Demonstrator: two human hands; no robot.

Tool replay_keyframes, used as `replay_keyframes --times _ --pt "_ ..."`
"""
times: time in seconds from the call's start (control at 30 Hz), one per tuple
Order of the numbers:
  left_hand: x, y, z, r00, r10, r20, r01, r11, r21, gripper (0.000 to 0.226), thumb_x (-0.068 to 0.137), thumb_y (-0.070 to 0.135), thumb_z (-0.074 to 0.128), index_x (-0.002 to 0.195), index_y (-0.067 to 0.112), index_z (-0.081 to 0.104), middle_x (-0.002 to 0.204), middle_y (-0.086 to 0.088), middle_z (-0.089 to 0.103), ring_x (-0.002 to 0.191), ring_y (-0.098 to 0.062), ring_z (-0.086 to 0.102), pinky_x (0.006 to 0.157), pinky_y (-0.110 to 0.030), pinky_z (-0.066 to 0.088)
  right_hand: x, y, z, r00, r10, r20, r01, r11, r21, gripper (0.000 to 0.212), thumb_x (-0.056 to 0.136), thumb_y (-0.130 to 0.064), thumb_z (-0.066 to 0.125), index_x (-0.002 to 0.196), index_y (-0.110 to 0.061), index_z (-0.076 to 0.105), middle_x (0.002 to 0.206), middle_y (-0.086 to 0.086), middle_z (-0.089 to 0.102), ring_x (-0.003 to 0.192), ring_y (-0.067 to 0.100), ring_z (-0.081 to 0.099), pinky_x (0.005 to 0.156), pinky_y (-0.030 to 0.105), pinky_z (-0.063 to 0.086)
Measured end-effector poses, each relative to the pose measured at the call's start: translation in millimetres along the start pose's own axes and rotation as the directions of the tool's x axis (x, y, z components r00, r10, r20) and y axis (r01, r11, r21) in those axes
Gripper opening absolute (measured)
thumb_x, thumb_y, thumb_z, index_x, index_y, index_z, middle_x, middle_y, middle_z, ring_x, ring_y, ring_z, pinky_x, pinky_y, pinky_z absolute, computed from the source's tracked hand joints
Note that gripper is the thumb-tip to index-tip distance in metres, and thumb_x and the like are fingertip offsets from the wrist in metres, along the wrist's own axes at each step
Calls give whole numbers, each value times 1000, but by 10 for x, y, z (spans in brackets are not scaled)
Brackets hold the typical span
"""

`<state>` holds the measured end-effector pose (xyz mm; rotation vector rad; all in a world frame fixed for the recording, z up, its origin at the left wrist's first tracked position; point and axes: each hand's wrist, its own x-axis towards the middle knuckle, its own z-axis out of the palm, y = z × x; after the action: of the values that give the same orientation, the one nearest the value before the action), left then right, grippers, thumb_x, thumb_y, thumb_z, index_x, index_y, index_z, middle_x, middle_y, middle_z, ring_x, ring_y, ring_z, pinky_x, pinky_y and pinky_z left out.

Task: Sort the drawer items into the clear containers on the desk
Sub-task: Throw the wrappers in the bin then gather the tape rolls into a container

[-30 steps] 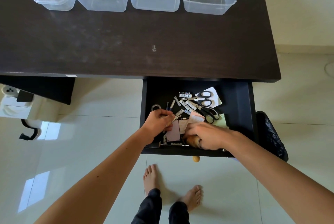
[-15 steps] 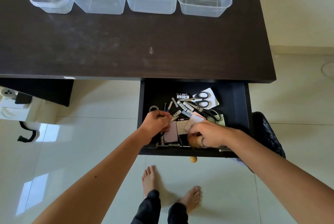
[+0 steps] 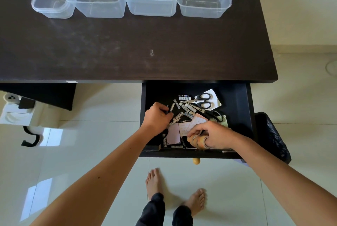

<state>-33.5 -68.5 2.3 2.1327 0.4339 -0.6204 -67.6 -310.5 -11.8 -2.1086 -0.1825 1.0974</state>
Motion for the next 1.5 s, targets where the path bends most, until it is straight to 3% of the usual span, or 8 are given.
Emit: replay_keyframes --times 0.2,0.3,0.43,0.63,0.8,0.97,1.23,1.5 --pt "-20 -26 137 988 -141 -56 140 990 -21 67 94 17 71 146 6 31 130 -18 65 118 -36 64 94 -41 53 -16 -33 38 999 -24 -39 28 993 116 47 92 -5 70 111 -47 77 109 -7 69 97 7 72 86 32 64" --pt "-22 -38 179 984 -153 -90 158 986 54 52 95 17 69 135 1 39 126 -19 65 115 -39 65 85 -38 50 -28 -48 16 995 -59 -76 76 964 255 45 92 -1 74 112 -42 79 116 -6 63 99 -11 68 91 23 60" --pt "-5 -63 208 983 -139 -116 155 979 136 30 96 16 65 113 8 41 117 -19 66 99 -37 68 79 -40 56 -50 -66 -44 989 -51 -137 94 937 335 45 93 -1 73 116 -39 79 129 -9 69 138 2 51 110 29 51" --pt "-9 -70 268 979 -109 -171 148 961 233 32 98 14 64 124 3 50 120 -19 66 109 -39 66 75 -38 48 -101 -58 -66 984 3 -180 72 910 407 53 92 10 65 122 -32 77 137 0 66 121 14 62 102 35 60" --pt "-20 -98 278 983 -54 -177 95 968 234 32 93 27 74 116 6 66 110 -13 72 103 -35 69 80 -41 55 -90 -6 -33 980 8 -197 84 886 456 48 91 3 74 118 -37 79 137 -10 65 142 6 51 109 39 56" --pt "-32 -81 255 985 -42 -166 61 992 113 22 93 31 74 84 11 72 76 1 68 72 -15 65 55 -25 44 -107 -12 -18 973 19 -230 92 881 464 46 90 -2 77 115 -40 79 140 -9 64 138 7 55 107 39 57" --pt "18 -52 163 989 -131 -73 105 953 -284 30 88 38 79 105 17 65 98 -3 73 84 -15 70 67 -31 58 -237 -27 -167 948 107 -299 100 794 600 45 92 11 69 124 -20 75 121 6 77 101 26 80 96 42 63" --pt "-28 35 24 978 -85 189 183 780 -598 22 98 27 70 114 12 73 109 -13 72 86 -18 69 70 -27 61 -347 41 -381 919 175 -353 111 745 657 55 94 20 59 137 -14 65 132 15 68 106 30 78 106 50 55"
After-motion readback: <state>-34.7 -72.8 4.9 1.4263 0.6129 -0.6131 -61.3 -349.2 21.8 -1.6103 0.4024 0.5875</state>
